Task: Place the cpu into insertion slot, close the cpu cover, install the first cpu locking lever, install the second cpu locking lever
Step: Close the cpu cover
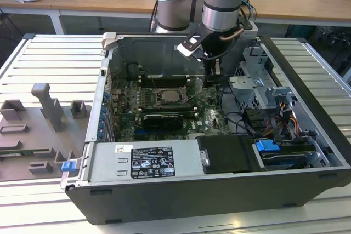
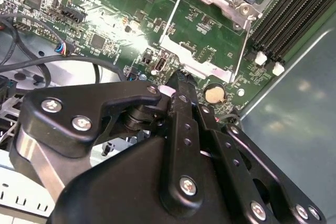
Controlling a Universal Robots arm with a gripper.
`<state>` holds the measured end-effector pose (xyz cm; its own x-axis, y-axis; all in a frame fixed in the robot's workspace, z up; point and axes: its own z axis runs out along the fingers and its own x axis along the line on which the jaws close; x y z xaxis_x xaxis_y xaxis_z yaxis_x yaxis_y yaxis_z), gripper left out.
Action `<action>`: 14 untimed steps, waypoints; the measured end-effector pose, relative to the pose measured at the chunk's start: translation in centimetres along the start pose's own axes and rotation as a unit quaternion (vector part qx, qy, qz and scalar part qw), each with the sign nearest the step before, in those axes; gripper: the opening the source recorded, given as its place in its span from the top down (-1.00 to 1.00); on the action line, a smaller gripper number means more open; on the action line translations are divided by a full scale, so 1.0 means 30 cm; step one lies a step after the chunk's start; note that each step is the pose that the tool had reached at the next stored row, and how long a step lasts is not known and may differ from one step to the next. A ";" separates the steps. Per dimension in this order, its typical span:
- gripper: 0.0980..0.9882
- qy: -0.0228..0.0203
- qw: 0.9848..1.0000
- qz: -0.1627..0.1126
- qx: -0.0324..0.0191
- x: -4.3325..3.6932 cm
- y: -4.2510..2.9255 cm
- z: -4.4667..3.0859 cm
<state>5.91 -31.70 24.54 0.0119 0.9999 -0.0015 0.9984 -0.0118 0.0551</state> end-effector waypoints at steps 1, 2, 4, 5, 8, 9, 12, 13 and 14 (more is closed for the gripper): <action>0.98 0.000 1.000 0.000 0.000 0.000 0.000 0.000; 0.98 0.000 1.000 0.000 0.000 0.000 0.000 0.000; 0.98 0.000 1.000 0.000 0.000 0.000 0.000 0.000; 0.98 0.000 1.000 0.000 0.000 0.000 0.000 0.000; 0.98 0.000 1.000 0.000 0.003 0.000 -0.001 -0.003; 0.98 0.000 1.000 0.000 0.003 0.000 -0.001 -0.006; 0.98 0.000 1.000 0.000 0.005 0.000 -0.008 -0.015; 0.98 0.000 1.000 0.000 0.005 0.000 -0.014 -0.015; 0.98 0.000 1.000 0.000 0.005 0.000 -0.018 -0.016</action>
<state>5.34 -31.69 24.98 0.0117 0.9999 -0.0014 0.9989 -0.0116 0.0460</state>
